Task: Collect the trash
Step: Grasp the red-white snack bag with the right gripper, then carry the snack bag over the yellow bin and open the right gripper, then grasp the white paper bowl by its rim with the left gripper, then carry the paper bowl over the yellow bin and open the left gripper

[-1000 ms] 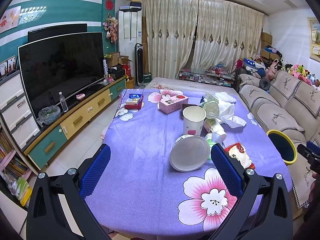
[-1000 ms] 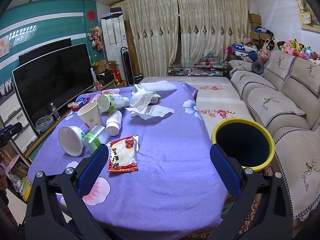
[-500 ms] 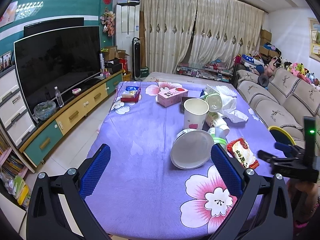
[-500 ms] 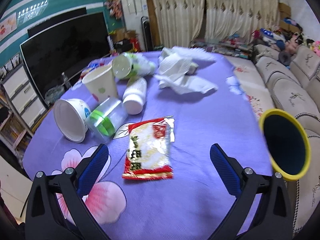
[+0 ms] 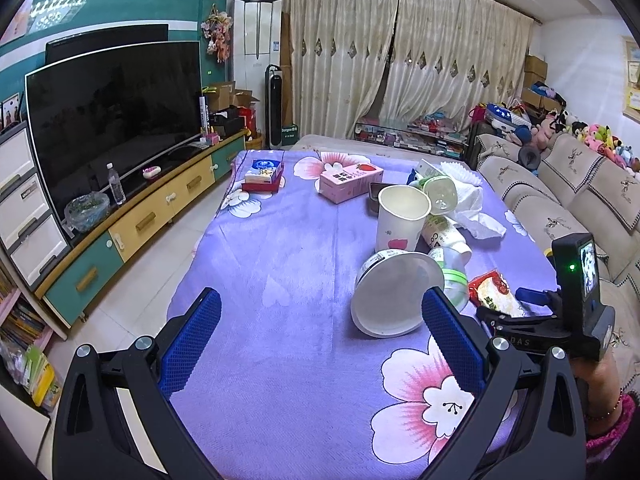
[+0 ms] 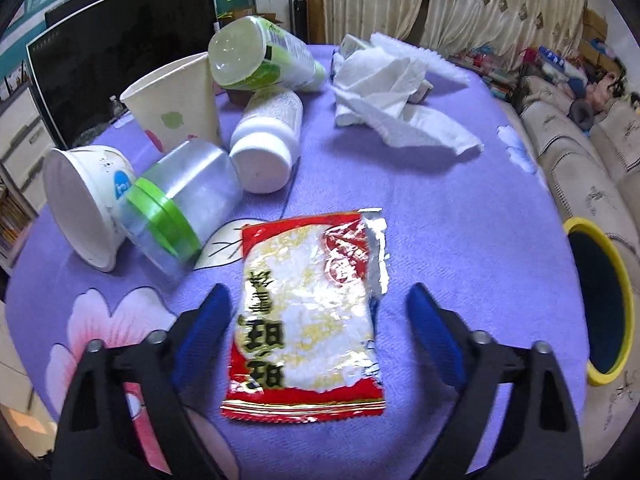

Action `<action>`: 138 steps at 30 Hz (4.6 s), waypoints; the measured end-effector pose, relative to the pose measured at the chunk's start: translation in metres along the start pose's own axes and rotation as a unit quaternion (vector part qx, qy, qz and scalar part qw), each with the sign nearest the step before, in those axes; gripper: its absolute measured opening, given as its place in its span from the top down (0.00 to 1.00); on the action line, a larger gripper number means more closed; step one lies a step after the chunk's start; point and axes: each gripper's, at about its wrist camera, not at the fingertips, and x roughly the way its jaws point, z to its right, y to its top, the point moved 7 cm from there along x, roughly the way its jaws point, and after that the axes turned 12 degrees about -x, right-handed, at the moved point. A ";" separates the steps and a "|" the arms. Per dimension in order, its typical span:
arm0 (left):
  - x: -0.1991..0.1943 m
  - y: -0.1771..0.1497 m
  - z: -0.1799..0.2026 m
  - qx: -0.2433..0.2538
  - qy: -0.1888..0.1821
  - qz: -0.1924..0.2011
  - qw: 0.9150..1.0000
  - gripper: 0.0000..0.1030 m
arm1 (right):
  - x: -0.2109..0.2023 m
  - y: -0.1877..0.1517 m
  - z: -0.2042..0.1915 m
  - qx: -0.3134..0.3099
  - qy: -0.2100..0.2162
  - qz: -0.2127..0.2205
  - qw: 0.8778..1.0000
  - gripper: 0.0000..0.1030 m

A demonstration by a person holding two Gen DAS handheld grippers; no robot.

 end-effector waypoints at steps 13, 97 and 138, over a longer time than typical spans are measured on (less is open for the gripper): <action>0.009 -0.005 0.007 0.006 -0.005 -0.007 1.000 0.04 | -0.015 -0.005 0.024 0.032 0.020 0.017 0.999 0.64; 0.073 0.025 0.187 0.151 -0.165 -0.051 0.973 0.95 | -0.129 -0.108 0.283 0.264 -0.155 0.084 0.948 0.28; 0.077 -0.018 0.393 0.187 -0.296 -0.113 0.930 0.20 | -0.160 -0.161 0.317 0.294 -0.173 0.095 0.935 0.25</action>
